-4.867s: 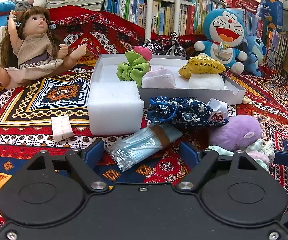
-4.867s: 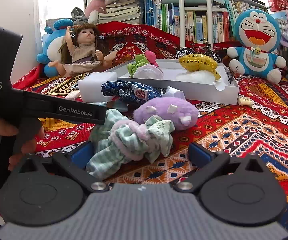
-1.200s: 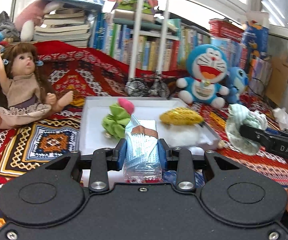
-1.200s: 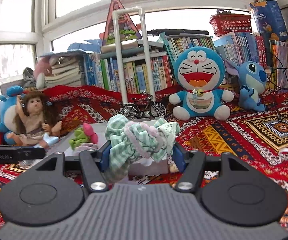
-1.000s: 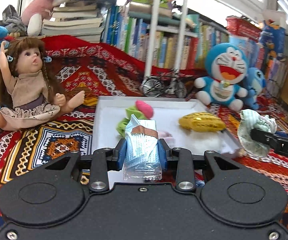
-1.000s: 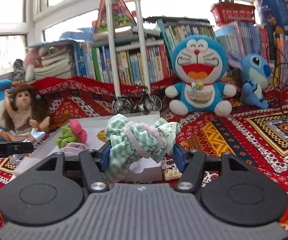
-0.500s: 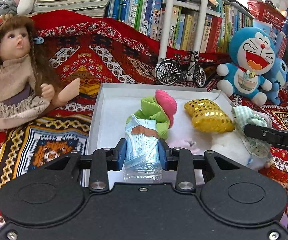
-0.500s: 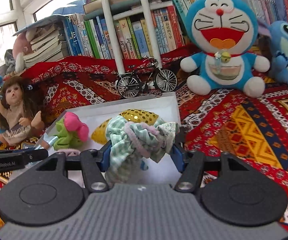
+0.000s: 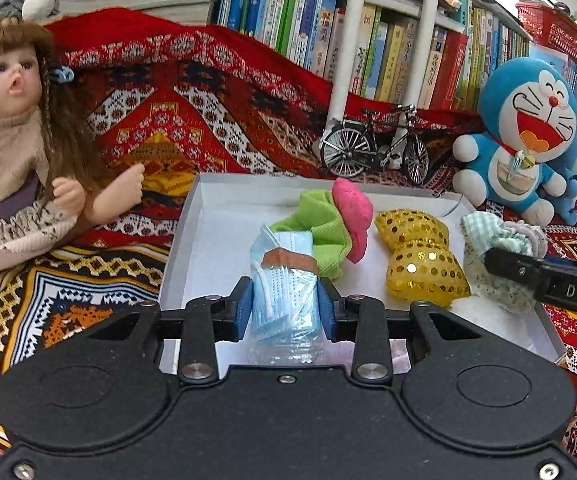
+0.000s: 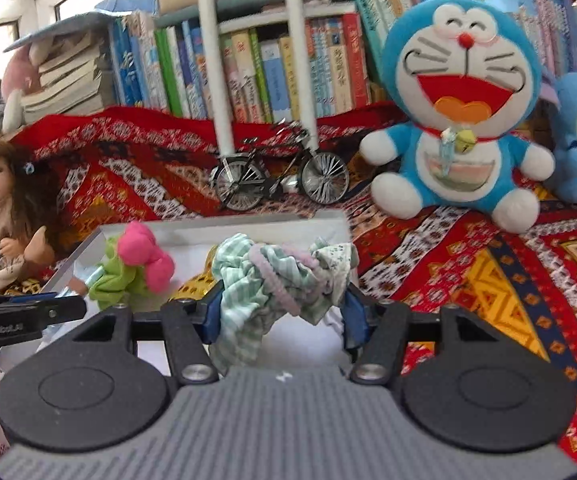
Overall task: Organize soft objects
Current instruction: 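Lift the mask packet and striped cloth and carry them over the tray, then lower the mask packet and striped cloth into the tray and open both tools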
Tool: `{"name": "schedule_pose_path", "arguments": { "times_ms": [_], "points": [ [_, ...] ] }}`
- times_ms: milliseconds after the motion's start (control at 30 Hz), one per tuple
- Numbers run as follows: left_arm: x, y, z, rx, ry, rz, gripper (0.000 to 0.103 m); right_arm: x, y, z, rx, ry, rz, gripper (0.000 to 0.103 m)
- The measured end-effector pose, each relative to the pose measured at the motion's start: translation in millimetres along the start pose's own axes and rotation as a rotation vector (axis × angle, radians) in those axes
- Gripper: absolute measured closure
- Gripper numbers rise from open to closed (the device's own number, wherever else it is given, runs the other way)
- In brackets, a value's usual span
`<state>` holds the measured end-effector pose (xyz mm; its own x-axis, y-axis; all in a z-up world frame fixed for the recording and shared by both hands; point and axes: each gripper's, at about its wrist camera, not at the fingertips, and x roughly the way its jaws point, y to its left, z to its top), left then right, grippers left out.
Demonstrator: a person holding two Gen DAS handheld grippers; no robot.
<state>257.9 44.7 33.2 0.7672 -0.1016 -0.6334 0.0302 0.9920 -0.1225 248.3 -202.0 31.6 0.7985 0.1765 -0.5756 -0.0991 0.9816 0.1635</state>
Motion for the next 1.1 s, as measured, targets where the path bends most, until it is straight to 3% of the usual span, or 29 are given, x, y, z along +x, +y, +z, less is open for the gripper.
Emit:
{"name": "schedule_pose_path", "arguments": {
  "times_ms": [333,433,500,600,933,1100],
  "points": [
    [7,-1,-5,0.006,0.023,0.004,0.07,5,2,-6,-0.005,0.01,0.012,0.04],
    [6,-2,-6,0.007,0.02,0.004,0.069,2,-1,-5,0.017,0.004,0.033,0.031],
    [3,-3,-6,0.014,0.014,0.005,0.064,-2,-3,-6,0.03,-0.002,0.051,0.019],
    [-5,-4,-7,0.028,-0.002,0.0,0.057,-10,-5,-5,0.039,-0.015,0.083,0.014],
    [-36,-5,-14,0.047,-0.045,-0.02,0.032,-46,-12,-8,0.084,-0.067,0.156,0.008],
    [-55,-6,-24,0.06,-0.067,-0.046,0.027,-68,-7,-19,0.053,-0.092,0.155,0.006]
  ]
}}
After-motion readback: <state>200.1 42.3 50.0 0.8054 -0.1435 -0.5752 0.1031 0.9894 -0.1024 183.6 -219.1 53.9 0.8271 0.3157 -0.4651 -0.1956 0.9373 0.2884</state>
